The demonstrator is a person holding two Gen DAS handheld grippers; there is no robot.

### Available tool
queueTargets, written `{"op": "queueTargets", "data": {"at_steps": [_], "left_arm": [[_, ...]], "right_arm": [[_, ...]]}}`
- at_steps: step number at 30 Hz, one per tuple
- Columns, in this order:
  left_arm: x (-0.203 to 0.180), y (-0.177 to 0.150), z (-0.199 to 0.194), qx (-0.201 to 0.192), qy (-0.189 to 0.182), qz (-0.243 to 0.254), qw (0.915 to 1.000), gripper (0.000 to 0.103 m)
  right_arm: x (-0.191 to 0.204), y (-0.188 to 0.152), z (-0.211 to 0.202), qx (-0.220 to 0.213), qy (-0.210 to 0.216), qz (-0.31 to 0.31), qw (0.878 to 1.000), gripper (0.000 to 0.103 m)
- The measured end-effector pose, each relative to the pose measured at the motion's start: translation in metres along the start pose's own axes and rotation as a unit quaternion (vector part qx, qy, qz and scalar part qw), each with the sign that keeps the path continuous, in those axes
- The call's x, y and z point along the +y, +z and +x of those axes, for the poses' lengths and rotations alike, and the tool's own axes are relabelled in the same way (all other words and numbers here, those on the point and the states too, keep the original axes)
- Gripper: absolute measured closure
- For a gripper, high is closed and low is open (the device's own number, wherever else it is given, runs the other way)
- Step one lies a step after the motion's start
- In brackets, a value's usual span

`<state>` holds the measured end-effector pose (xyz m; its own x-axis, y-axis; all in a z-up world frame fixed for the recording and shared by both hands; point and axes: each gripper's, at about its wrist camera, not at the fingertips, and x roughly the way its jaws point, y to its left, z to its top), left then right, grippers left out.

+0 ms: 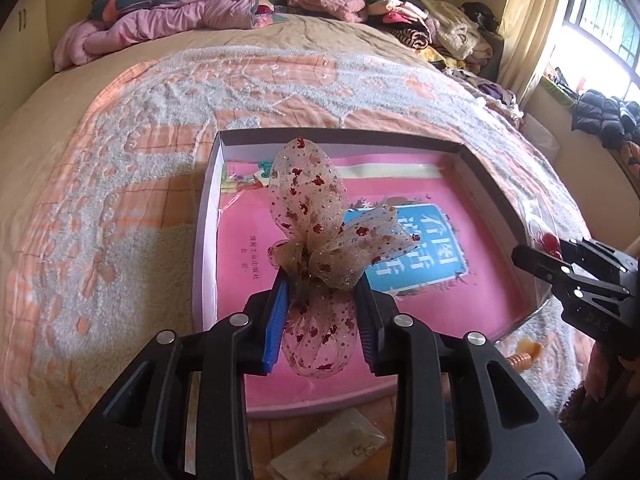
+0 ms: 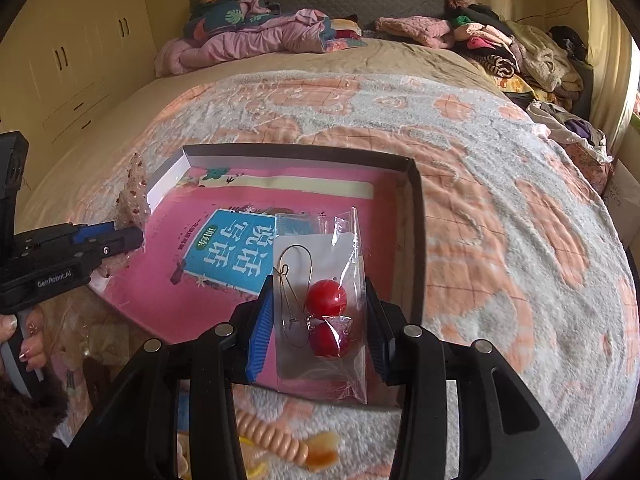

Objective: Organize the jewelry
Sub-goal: 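Carry the bow and earring bag into the tray while both tools open to release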

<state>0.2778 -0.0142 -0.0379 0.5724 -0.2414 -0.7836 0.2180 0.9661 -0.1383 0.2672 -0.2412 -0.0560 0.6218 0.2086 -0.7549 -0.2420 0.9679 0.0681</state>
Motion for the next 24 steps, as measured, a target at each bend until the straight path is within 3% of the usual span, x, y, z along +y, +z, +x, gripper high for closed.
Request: {"op": "queueTargets", "data": {"at_steps": [13, 18, 24], "left_arm": [[0.001, -0.007, 0.015, 0.021, 0.010, -0.003, 0.9997, 0.071], [0.000, -0.008, 0.011, 0.020, 0.013, -0.004, 0.9997, 0.057], [-0.005, -0.009, -0.003, 0.012, 0.019, 0.002, 0.9997, 0.041]], "right_arm": [[0.004, 0.002, 0.029, 0.028, -0.019, -0.006, 0.999, 0.063], [-0.001, -0.001, 0.029, 0.029, -0.019, 0.003, 0.999, 0.062], [-0.002, -0.007, 0.014, 0.012, -0.023, 0.008, 1.000, 0.038]]}}
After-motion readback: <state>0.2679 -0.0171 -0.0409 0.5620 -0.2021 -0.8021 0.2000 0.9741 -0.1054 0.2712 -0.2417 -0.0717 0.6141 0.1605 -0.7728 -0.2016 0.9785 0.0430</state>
